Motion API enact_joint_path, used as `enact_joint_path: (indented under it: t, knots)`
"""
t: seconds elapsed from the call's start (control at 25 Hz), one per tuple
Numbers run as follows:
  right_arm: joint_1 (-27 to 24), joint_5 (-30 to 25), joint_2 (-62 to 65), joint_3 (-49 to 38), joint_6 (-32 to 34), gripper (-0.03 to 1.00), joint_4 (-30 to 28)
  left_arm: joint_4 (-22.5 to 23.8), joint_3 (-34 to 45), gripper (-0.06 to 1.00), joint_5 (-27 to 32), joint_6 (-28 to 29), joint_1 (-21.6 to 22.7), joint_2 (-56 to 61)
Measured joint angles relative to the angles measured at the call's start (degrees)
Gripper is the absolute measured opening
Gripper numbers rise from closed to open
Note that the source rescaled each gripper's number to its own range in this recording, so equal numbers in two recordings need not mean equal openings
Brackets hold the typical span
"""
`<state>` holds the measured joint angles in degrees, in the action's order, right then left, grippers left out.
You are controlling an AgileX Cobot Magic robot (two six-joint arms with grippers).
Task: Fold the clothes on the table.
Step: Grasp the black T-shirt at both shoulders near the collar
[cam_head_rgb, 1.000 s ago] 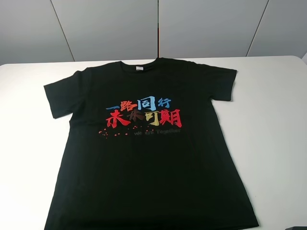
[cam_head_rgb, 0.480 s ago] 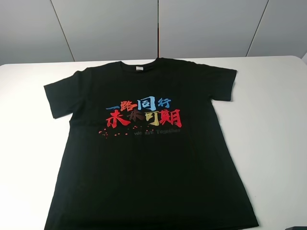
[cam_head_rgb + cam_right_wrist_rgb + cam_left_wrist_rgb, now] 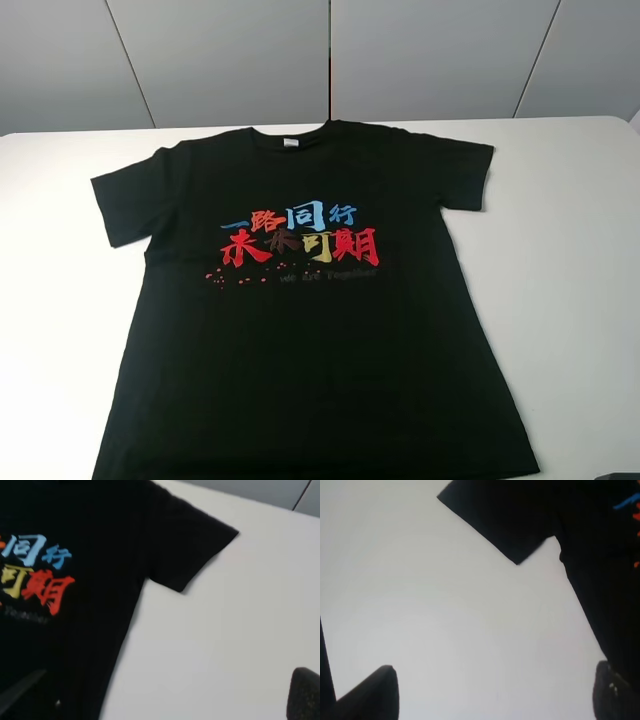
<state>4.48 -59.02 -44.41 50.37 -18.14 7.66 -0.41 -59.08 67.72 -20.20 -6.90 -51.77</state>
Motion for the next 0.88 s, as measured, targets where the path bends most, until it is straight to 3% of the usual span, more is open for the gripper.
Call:
enact_joint_path:
  t: [0.28, 0.56, 0.72, 0.88]
  knots:
    - [0.0, 0.3, -15.8, 7.0, -4.2, 1.00, 8.8, 2.1, -4.5, 1.00, -3.2, -17.0, -6.2, -20.8]
    - [0.0, 1.0, -20.8, 7.0, -7.5, 1.00, 11.3, 3.9, -4.6, 1.00, -10.6, -24.1, -14.1, -41.3]
    - [0.0, 1.7, -20.9, 7.0, -9.0, 1.00, 11.3, 5.2, -4.6, 1.00, -18.1, -27.3, -18.7, -49.2]
    - [0.0, 1.8, -21.0, 7.0, -11.0, 1.00, 11.3, 6.5, -4.6, 1.00, -22.4, -30.2, -19.8, -55.6]
